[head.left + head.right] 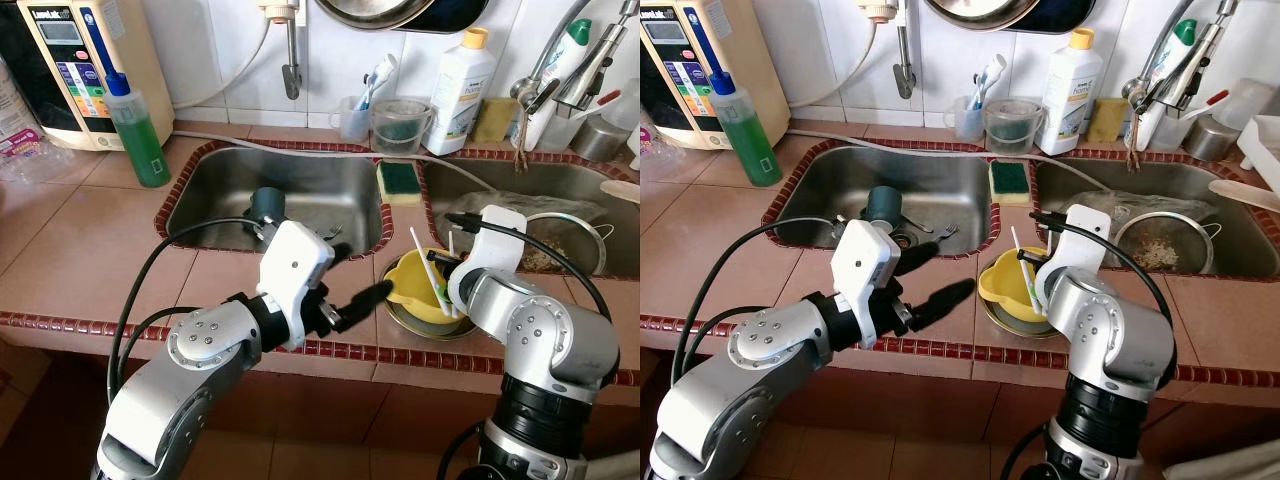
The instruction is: Kitchen organization
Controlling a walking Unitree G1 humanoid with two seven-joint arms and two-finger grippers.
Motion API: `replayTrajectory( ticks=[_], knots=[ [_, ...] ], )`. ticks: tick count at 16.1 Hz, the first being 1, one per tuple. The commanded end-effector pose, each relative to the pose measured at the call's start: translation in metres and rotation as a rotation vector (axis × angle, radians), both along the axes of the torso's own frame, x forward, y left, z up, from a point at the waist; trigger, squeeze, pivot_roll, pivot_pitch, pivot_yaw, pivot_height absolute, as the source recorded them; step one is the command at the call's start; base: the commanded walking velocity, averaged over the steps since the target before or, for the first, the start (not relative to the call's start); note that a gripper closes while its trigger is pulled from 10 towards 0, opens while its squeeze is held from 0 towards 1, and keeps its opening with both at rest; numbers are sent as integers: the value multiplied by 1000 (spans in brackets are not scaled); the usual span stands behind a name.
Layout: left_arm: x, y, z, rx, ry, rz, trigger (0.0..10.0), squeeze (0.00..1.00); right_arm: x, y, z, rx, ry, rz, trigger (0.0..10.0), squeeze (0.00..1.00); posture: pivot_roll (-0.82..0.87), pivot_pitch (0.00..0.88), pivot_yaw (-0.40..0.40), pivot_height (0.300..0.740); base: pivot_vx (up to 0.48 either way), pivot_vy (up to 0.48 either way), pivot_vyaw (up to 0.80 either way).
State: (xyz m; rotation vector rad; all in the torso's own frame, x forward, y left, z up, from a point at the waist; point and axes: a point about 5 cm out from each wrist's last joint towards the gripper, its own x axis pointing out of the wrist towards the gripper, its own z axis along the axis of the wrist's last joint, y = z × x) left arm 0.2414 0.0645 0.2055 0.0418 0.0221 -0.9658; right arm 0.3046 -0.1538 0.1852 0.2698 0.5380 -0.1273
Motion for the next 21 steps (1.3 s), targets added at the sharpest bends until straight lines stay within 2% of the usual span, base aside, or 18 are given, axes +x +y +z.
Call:
replayTrajectory(
  ticks=[1,8,9,11,13,14,15,16,17,19,20,21],
  knots=[
    [-3,-2,-1,13,0,-10,10000,0,1,2,3,5,1,12,0,0,-179,61,17,740,0,0,0],
    [-1,-1,1,4,4,-4,10000,0,3,4,8,13,-18,24,0,0,-178,50,12,740,0,0,0],
    [0,-2,2,-2,5,-3,10000,0,4,4,14,17,-47,28,0,0,-179,50,13,740,0,0,0],
    [1,-1,3,-13,7,5,10000,0,7,4,42,61,-153,48,0,0,-179,49,14,740,0,0,0],
    [2,0,3,-17,7,11,10000,0,9,2,55,75,-202,60,0,0,-179,47,15,740,0,0,0],
    [7,4,6,-37,1,33,10000,0,12,1,69,79,-270,65,0,0,-181,44,16,740,0,0,0],
    [12,6,9,-63,2,59,10000,0,15,0,76,74,-309,62,1569,0,-181,41,17,740,0,0,0],
    [16,8,11,-78,-2,81,10000,0,17,-1,79,76,-323,58,4745,0,-182,38,19,740,0,0,0],
    [24,12,13,-104,-3,130,10000,0,20,-4,84,64,-353,44,9961,0,-182,36,17,740,0,0,0],
    [47,23,22,-172,-24,237,10000,0,33,-6,92,8,-479,42,10000,0,-173,24,12,740,0,0,0],
    [56,26,23,-162,-23,281,10000,0,36,-3,91,33,-504,53,10000,0,-171,22,11,740,0,0,0],
    [69,30,19,-115,-35,341,10000,0,40,1,92,11,-575,70,10000,0,-163,19,7,740,0,0,0]
  ],
)
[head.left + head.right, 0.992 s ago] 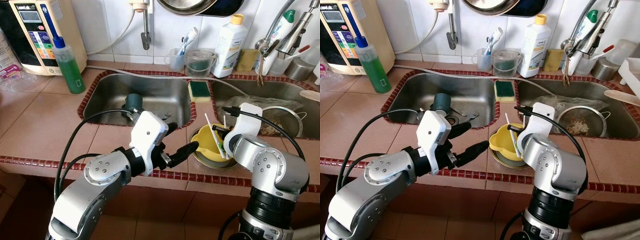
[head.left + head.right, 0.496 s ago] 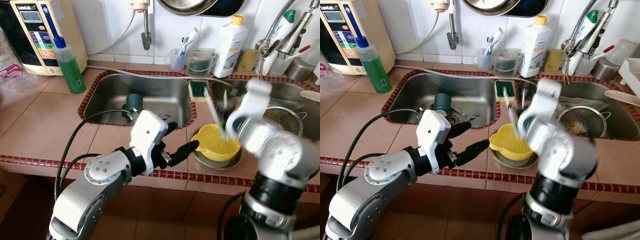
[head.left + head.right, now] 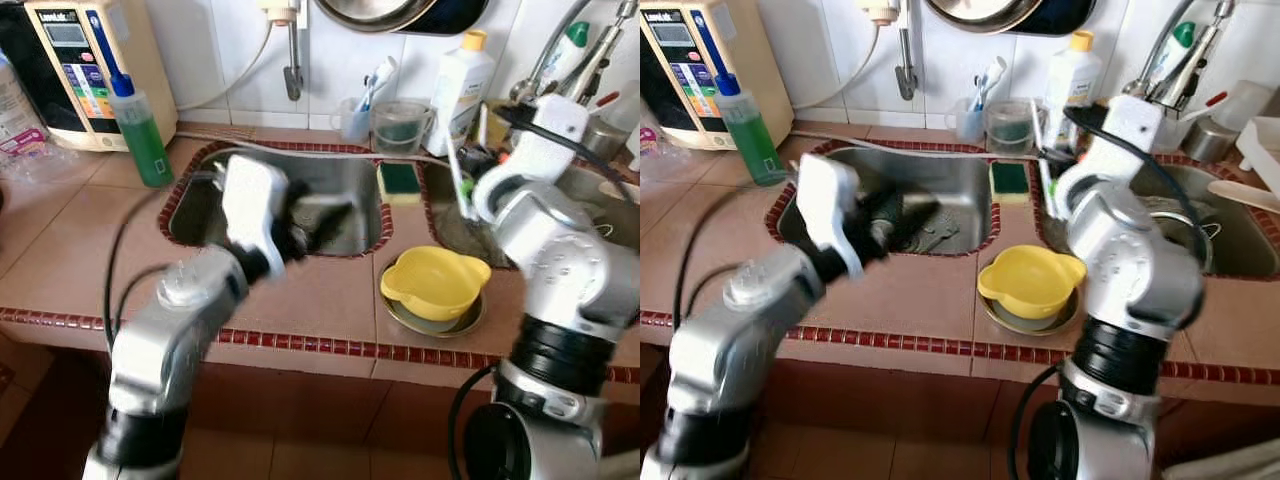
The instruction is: Kitchen organization
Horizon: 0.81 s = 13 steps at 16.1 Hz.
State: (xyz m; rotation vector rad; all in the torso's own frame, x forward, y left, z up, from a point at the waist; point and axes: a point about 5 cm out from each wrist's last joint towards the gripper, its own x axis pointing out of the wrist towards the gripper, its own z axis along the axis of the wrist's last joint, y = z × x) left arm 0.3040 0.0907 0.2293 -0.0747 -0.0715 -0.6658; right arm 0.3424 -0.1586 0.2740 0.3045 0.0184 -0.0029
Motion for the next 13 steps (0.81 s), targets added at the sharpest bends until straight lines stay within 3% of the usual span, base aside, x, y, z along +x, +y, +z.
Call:
replayTrajectory(
  ticks=[1,3,4,7,8,9,13],
  knots=[
    [14,5,-5,41,-4,90,10000,0,4,8,1,-54,-67,24,10000,0,-159,18,5,740,0,0,0],
    [24,7,-1,-36,-5,147,10000,0,3,16,-4,-137,-197,50,10000,0,-156,18,10,740,0,0,0],
    [24,7,-2,-70,-15,157,10000,0,-2,17,-7,-65,-281,104,10000,0,-156,16,11,740,0,0,0],
    [21,15,-13,-83,-59,187,10000,0,-18,17,-19,-91,-424,134,10000,0,-140,17,15,740,0,0,0],
    [17,20,-13,-92,-109,219,10000,0,-23,16,-24,-85,-448,115,10000,0,-137,19,18,740,0,0,0],
    [17,24,-15,-116,-89,243,10000,0,-27,16,-27,-141,-495,99,10000,0,-136,22,22,740,0,0,0],
    [2,36,-34,-115,-42,288,10000,0,-38,8,-46,-186,-496,99,10000,0,-136,21,19,740,0,0,0]
  ],
)
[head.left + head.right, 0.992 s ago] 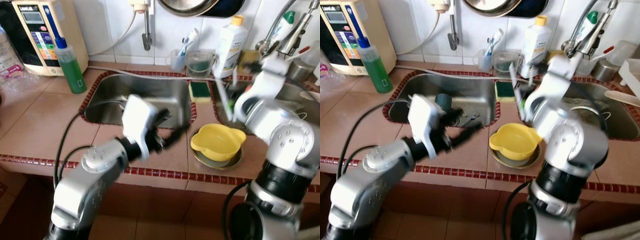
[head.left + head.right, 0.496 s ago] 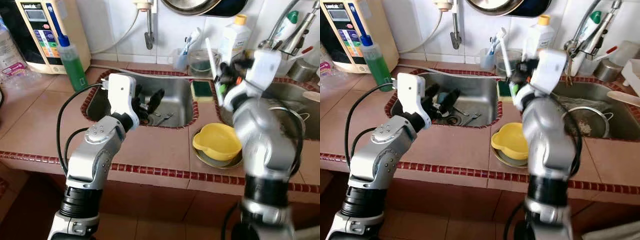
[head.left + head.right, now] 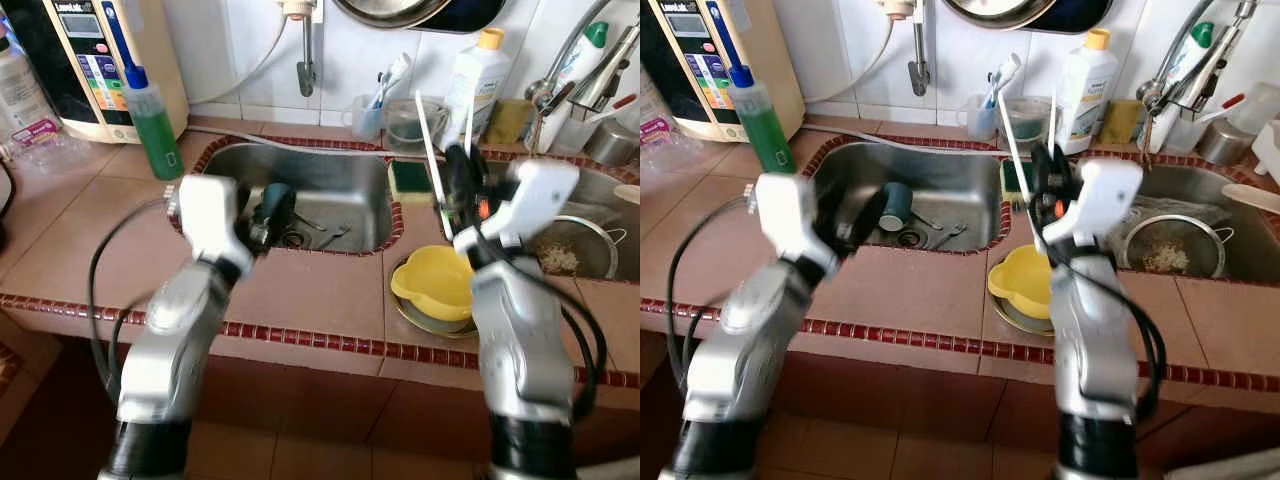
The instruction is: Kitchen organization
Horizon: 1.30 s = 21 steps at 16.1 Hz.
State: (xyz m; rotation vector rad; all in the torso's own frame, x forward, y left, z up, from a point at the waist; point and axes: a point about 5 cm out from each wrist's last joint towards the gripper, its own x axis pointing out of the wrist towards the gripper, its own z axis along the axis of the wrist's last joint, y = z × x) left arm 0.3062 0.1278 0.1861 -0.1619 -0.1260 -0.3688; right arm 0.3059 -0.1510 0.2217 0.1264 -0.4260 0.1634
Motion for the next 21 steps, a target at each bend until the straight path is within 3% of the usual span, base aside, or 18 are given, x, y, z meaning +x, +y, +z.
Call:
replayTrajectory(
  ticks=[1,5,9,14,21],
  knots=[
    [-5,3,3,46,-36,12,10000,0,-4,-5,0,-47,-29,-19,10000,0,-134,15,14,740,0,0,0],
    [-3,19,-11,80,-20,41,10000,0,3,-23,-22,-124,38,-60,10000,0,-128,1,6,740,0,0,0],
    [16,13,11,157,-79,-26,10000,0,25,-25,-17,-176,61,-36,10000,0,-123,23,-5,740,0,0,0],
    [14,-3,37,177,-155,-137,10000,0,54,-21,-1,-200,79,50,10000,0,-106,105,-6,740,0,0,0],
    [18,-7,79,184,-179,-260,10000,0,97,-16,31,-265,187,136,10000,0,-62,270,-14,740,0,0,0]
  ],
)
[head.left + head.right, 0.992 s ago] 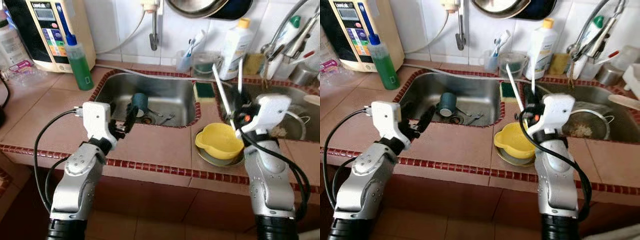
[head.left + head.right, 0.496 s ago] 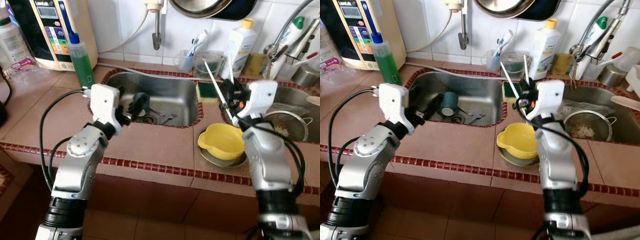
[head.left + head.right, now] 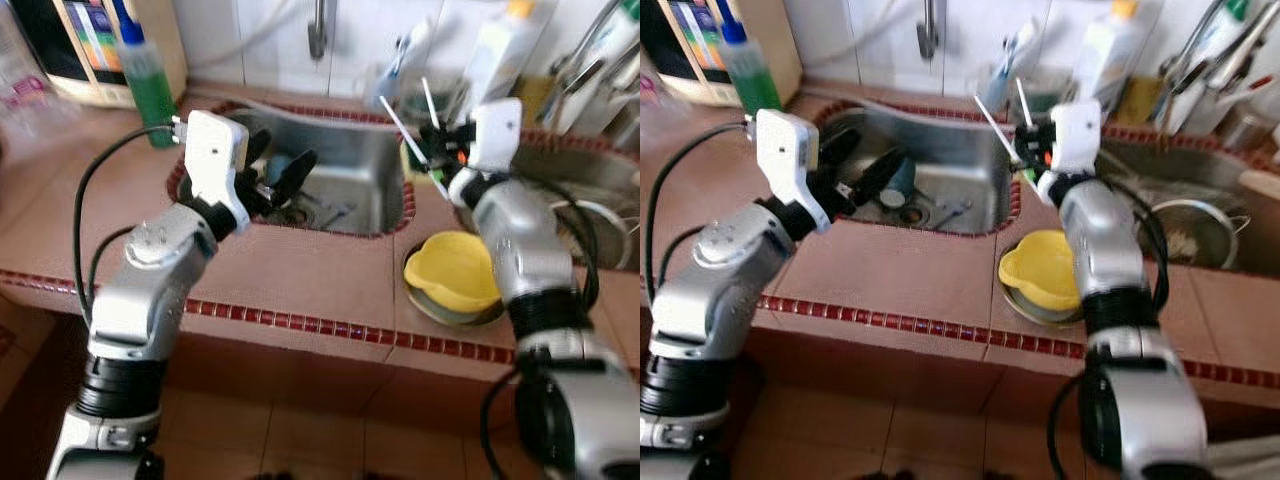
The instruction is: Kitchen organization
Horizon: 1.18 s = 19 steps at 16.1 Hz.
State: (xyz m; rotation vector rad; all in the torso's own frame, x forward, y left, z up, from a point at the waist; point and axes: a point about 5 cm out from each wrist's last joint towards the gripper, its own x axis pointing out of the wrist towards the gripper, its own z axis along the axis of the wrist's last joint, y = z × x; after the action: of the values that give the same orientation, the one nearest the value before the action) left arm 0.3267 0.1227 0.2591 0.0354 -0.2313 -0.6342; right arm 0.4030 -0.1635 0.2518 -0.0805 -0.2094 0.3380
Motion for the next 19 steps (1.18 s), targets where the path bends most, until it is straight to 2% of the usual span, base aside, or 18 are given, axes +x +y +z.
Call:
replayTrajectory(
  ticks=[1,2,3,4,7,10,15,19],
  knots=[
    [-4,-4,9,25,-29,-30,10000,0,4,-3,5,-14,19,11,10000,0,-61,280,-11,740,0,0,0],
    [-5,-6,12,36,-40,-36,10000,0,6,-3,6,-10,33,22,10000,0,-59,287,-12,740,0,0,0],
    [-11,-19,23,16,-67,-81,10000,0,12,-5,12,13,71,30,10000,0,-54,305,-14,740,0,0,0],
    [-14,-24,27,-8,-60,-111,10000,0,14,-5,14,7,81,35,10000,0,-53,313,-14,740,0,0,0],
    [-30,-41,35,1,-69,-223,10000,0,17,3,16,-14,135,113,10000,0,-44,332,-17,740,0,0,0],
    [-41,-47,37,0,-48,-287,10000,0,18,7,14,-45,178,130,10000,0,-34,340,-22,740,0,0,0],
    [-62,-59,35,4,-2,-409,10000,0,18,15,16,-18,191,186,10000,0,-17,352,-33,740,0,0,0],
    [-70,-60,38,-22,39,-436,10000,0,17,23,17,17,177,252,10000,0,4,360,-37,740,0,0,0]
  ],
)
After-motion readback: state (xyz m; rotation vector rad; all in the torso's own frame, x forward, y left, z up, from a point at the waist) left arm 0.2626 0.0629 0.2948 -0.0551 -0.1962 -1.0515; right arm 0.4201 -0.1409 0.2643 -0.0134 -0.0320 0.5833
